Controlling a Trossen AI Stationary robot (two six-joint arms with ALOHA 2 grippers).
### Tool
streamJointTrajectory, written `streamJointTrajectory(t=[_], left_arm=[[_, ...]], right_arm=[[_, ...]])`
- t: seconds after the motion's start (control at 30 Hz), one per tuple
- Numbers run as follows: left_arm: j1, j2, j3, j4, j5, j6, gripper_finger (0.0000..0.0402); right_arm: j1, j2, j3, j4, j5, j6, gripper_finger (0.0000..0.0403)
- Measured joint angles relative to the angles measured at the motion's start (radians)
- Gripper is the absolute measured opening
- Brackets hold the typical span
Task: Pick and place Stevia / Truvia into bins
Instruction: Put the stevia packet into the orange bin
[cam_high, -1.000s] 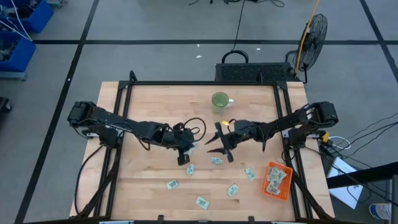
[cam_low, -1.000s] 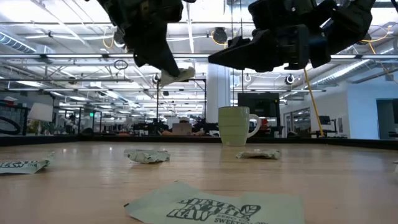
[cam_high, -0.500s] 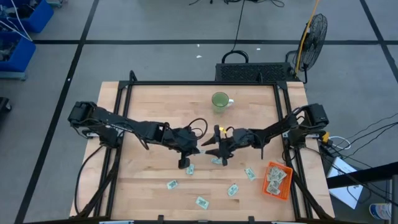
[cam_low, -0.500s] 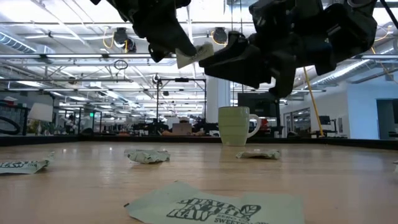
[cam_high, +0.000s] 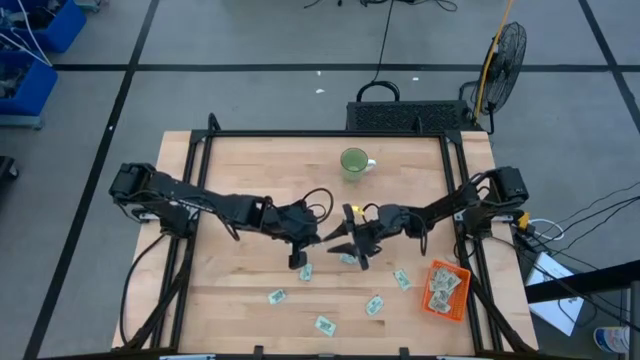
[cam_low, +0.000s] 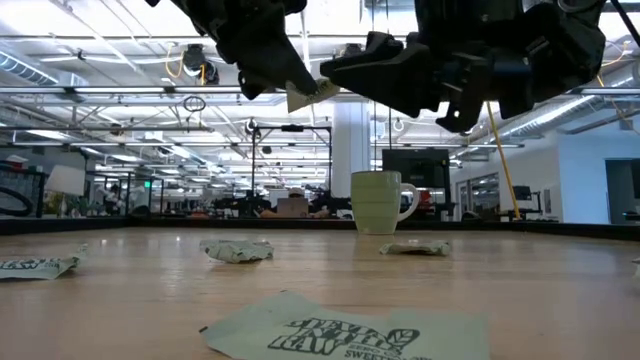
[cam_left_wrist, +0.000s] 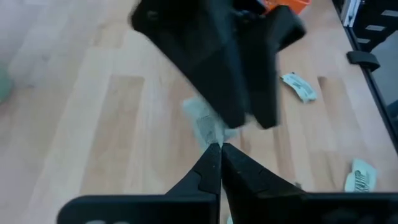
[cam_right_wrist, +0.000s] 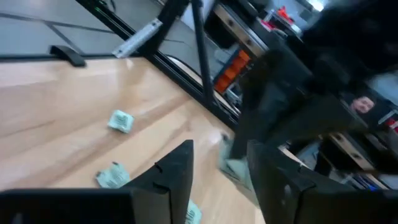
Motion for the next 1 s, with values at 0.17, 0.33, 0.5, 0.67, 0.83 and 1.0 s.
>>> streamJointTrajectory(t=[0.17,0.33,0.5,0.67,0.83,1.0], left_arm=[[0.0,0.0,0.0,0.013,0.002,-0.006,0.0005],[-0.001,0.0,0.0,0.035,0.003,-0.007,0.0021],[0.0,0.0,0.0,0.036,0.004,-0.007,0.001],[-0.001,0.0,0.0,0.036,0.004,-0.007,0.0014],[-0.001,0.0,0.0,0.035,0.003,0.029,0.0041],[-0.001,0.0,0.0,0.037,-0.004,0.038,0.0057]], right_arm=[[-0.008,0.0,0.0,-0.002,0.003,-0.004,0.0101],[-0.016,0.0,0.0,-0.002,0.008,-0.001,0.0069],[-0.016,0.0,0.0,-0.002,0.007,-0.002,0.0048],[-0.016,0.0,0.0,-0.001,0.007,-0.002,0.0009],[-0.016,0.0,0.0,-0.003,0.007,-0.001,0.0008],[-0.015,0.0,0.0,-0.03,0.006,-0.001,0.0003]])
